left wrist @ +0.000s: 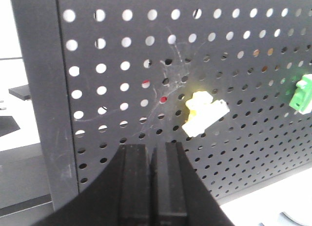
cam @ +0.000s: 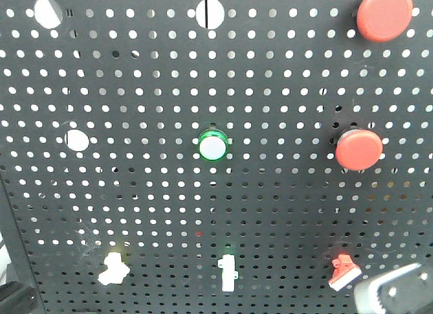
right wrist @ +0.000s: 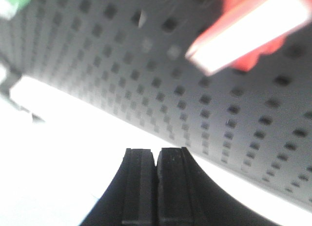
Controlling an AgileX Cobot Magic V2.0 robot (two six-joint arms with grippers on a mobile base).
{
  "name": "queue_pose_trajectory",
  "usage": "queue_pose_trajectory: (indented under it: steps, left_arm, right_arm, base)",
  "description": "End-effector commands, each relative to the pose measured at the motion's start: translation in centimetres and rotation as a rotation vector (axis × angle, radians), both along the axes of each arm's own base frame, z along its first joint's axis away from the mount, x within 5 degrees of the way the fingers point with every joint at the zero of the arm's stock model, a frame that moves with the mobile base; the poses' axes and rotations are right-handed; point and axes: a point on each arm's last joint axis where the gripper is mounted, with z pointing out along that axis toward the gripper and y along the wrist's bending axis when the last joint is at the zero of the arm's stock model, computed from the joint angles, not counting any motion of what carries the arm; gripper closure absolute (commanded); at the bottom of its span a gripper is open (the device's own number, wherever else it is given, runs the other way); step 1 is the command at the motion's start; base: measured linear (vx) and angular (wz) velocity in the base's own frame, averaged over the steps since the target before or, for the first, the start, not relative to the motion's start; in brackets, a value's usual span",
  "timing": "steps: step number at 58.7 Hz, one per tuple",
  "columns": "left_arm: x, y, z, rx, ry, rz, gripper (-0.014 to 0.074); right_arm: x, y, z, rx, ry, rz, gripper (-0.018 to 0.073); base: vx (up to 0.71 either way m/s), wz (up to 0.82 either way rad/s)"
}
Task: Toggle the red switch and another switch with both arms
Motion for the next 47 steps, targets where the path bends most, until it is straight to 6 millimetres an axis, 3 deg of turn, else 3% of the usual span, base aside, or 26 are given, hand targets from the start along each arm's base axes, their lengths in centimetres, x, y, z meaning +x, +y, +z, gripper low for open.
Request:
queue_pose_trajectory:
  steps: [1, 10, 25, 47]
  left_arm:
    - [0.1, 0.0, 1.8, -0.069, -0.098, 0.007, 0.0594]
    - [0.0, 0.0, 1.7, -0.067, -0.095, 0.007, 0.0594]
    - [0.0, 0.0, 1.3, -0.039, -0.051, 0.004, 0.0594]
    - [-1.7, 0.8, 1.7, -0.016, -0.073, -0.004, 0.0594]
  right_arm:
    - [0.2, -0.1, 1.4, -0.002, -0.065, 0.007, 0.0566]
    - [-0.3, -0.7, 1.4, -0.075, -0.071, 0.021, 0.0566]
    - [-2.5, -3.2, 4.0, -0.098, -0.228, -0.086, 0.0566]
    - [-10.3, -9.3, 7.3, -0.057, -0.497, -0.290, 0.0566]
  base:
    - [0.00, 0.00]
    - [0.00, 0.00]
    - [0.00, 0.00]
    - [0.00, 0.00]
